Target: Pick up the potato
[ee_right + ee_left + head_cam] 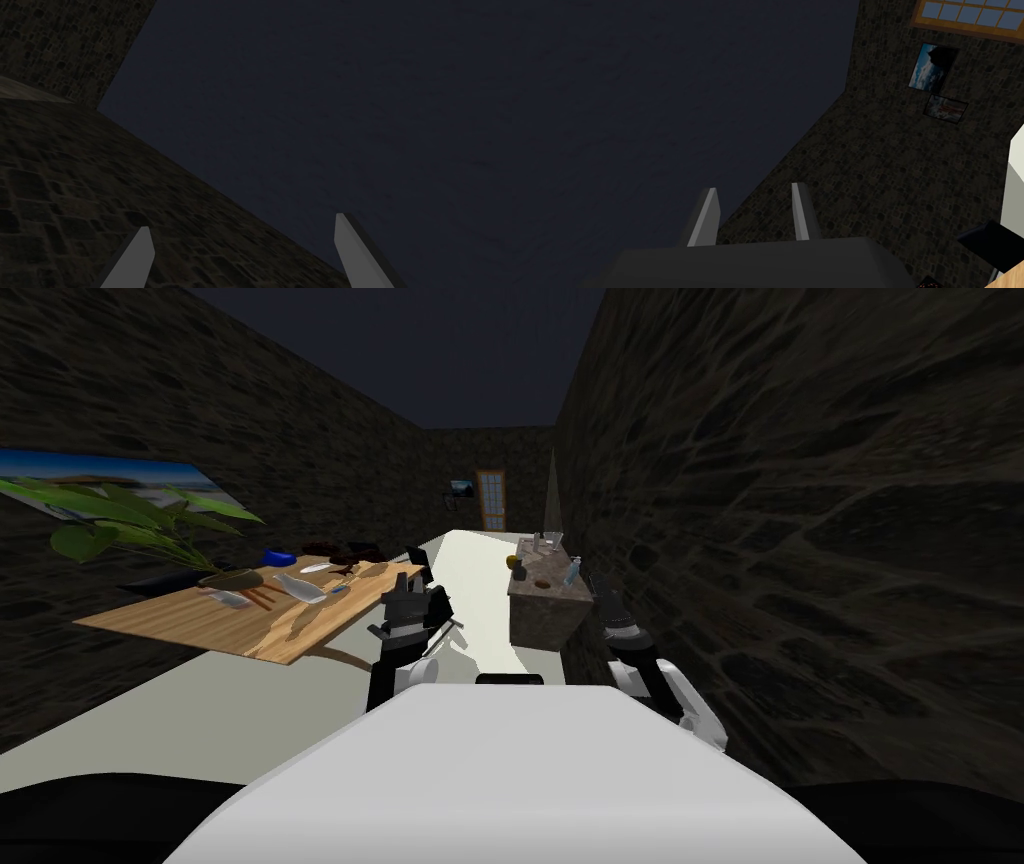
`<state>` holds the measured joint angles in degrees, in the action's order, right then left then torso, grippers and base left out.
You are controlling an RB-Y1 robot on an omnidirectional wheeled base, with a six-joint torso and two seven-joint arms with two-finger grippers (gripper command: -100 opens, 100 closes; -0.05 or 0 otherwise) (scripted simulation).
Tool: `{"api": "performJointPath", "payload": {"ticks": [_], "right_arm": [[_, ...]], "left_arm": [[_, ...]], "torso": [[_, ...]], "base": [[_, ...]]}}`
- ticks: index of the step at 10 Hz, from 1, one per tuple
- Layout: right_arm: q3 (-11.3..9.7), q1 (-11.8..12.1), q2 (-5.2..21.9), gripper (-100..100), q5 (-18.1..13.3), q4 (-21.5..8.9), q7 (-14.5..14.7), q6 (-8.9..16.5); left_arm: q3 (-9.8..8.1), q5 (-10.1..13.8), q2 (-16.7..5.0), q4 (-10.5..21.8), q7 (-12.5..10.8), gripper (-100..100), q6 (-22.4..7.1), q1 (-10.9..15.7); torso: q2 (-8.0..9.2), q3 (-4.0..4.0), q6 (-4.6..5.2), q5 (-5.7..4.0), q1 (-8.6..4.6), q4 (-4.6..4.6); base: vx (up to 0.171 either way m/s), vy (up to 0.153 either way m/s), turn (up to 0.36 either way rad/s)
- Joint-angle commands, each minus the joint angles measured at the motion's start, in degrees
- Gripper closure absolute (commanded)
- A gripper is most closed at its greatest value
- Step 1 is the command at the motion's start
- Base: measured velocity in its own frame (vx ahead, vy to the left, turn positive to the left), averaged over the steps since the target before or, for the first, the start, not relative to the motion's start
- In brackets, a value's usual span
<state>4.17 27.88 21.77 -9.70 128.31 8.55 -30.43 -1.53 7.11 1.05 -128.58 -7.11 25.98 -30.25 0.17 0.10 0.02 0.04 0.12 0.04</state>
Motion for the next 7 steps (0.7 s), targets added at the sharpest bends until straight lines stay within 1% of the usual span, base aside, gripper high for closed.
{"api": "performJointPath", "payload": {"ticks": [1, 2, 3, 4, 5, 6, 7], "right_arm": [[0.13, -0.01, 2.86, -100, -2.24, -1.47, 1.03, 0.69], [0.36, -0.04, 4.59, -100, -4.12, -3.01, 1.92, 1.21], [0.36, -0.04, 6.16, -100, -4.17, -3.01, 1.92, 1.21], [0.59, -0.06, 7.87, -100, -6.14, -4.65, 2.86, 1.74], [0.59, -0.06, 9.19, -100, -6.14, -4.65, 2.86, 1.74], [0.81, -0.06, 11.09, -100, -8.1, -6.41, 3.85, 2.29], [0.81, -0.06, 12.24, -100, -8.1, -6.41, 3.85, 2.29]], "left_arm": [[0.0, 0.0, 0.0, 0.0, 0.0, 0, 0.0, 0.0], [0.0, 0.0, 0.0, 0.0, 0.0, 0, 0.0, 0.01], [0.01, 0.0, 0.0, 0.0, 0.0, 0, 0.0, 0.01], [0.0, 0.0, 0.0, 0.0, 0.0, 0, 0.0, 0.0], [0.01, 0.0, 0.0, 0.0, 0.0, 0, 0.0, 0.01], [0.0, 0.0, 0.0, 0.0, 0.0, 0, 0.0, 0.0], [0.0, 0.0, 0.0, 0.0, 0.0, 0, 0.0, 0.0]], "torso": [[0.0, 0.0, 0.0, 0.0, 0.0, 0.0], [0.02, 0.01, -0.03, 0.0, 0.03, 0.0], [0.04, 0.02, -0.03, 0.01, 0.1, 0.0], [0.02, 0.01, 0.0, 0.02, 0.09, 0.01], [0.03, 0.02, -0.02, 0.02, 0.14, 0.0], [0.0, 0.0, 0.0, 0.02, 0.08, 0.0], [-0.03, -0.02, -0.02, 0.01, 0.08, -0.01]], "base": [[-0.051, 0.053, 0.101], [-0.058, 0.077, 0.207], [-0.044, 0.07, 0.069], [-0.052, 0.087, 0.11], [-0.038, 0.065, 0.057], [-0.03, 0.07, 0.136], [-0.022, 0.055, 0.06]]}}
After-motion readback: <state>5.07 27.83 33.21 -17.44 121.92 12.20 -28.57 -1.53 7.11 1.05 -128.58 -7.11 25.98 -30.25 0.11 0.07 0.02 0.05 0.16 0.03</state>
